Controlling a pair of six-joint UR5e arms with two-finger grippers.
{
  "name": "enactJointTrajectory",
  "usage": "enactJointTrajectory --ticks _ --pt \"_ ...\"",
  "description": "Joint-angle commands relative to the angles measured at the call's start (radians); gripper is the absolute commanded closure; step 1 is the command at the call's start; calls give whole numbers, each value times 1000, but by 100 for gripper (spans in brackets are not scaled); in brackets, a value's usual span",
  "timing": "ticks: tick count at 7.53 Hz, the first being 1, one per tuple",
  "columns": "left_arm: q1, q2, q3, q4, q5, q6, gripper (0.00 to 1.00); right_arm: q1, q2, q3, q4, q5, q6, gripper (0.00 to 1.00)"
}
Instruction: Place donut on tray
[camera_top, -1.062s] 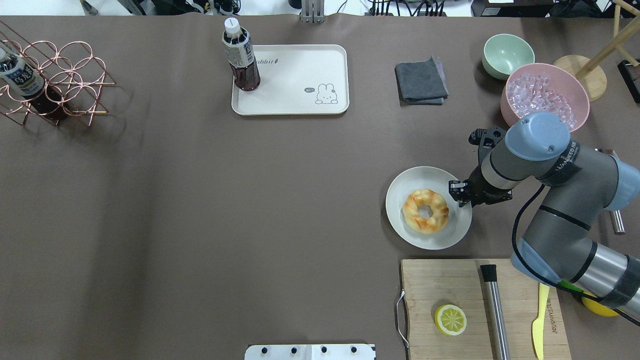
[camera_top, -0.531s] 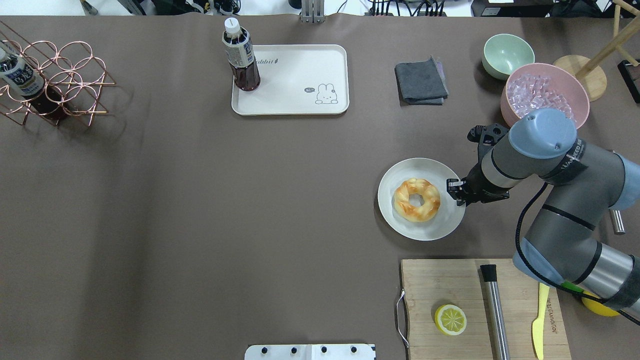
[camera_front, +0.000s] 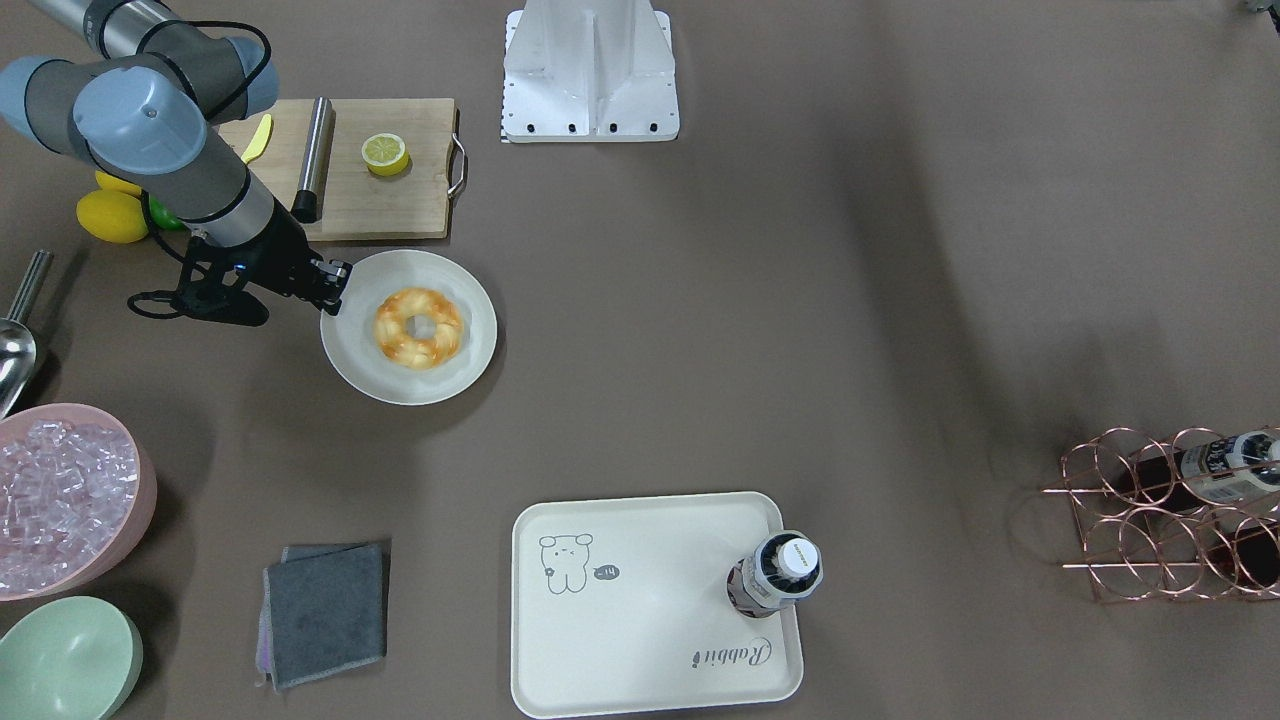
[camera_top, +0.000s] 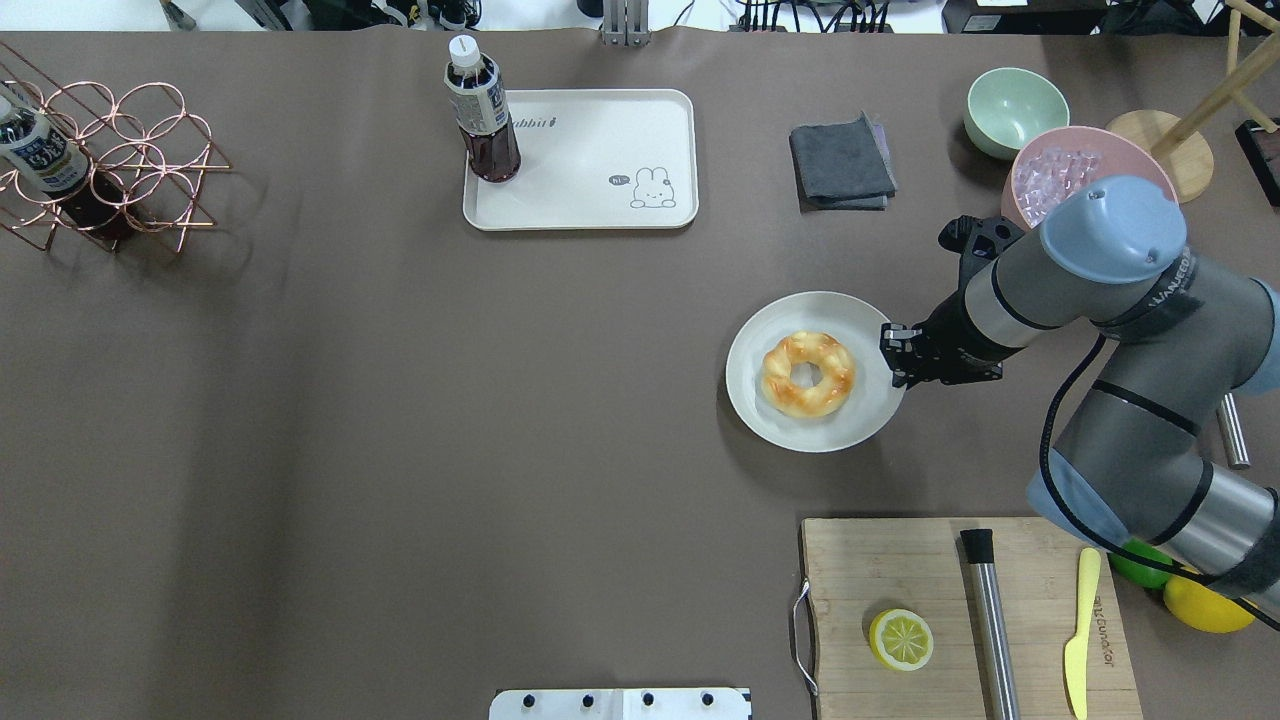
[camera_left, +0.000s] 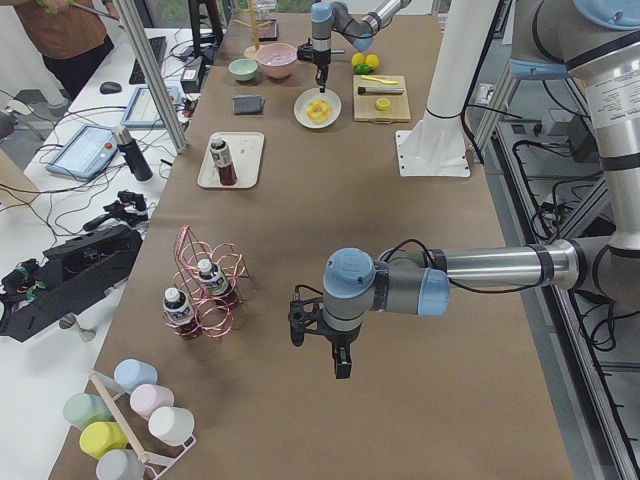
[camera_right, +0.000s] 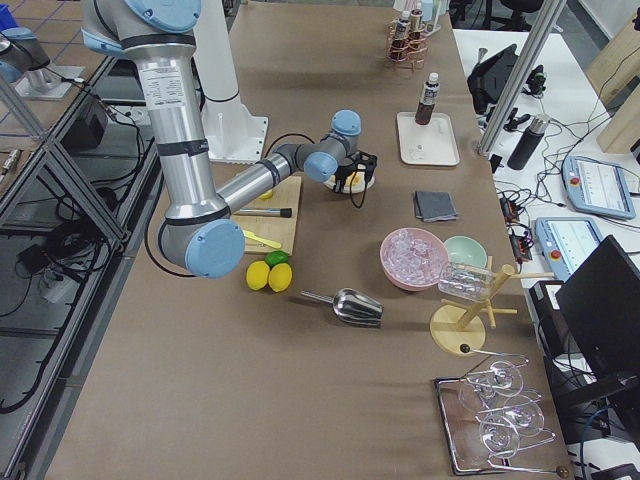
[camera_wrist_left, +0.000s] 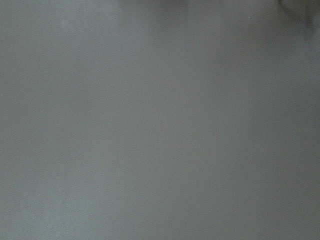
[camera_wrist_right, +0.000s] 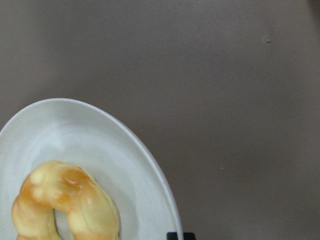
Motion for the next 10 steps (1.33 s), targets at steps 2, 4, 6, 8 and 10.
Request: enactJointTrajectory --ticks 2,4,6,8,10 --pt "0 -3 -1 0 0 0 2 20 235 -140 52 30 200 100" --pt "0 -1 -10 0 2 0 2 49 396 -356 148 39 267 100" --pt "-2 0 -16 0 2 0 2 64 536 -580 262 39 348 100" --pt "-2 0 -19 0 2 0 2 63 613 -671 264 31 376 100" --pt "-3 0 -22 0 2 0 2 63 665 -746 264 22 387 100"
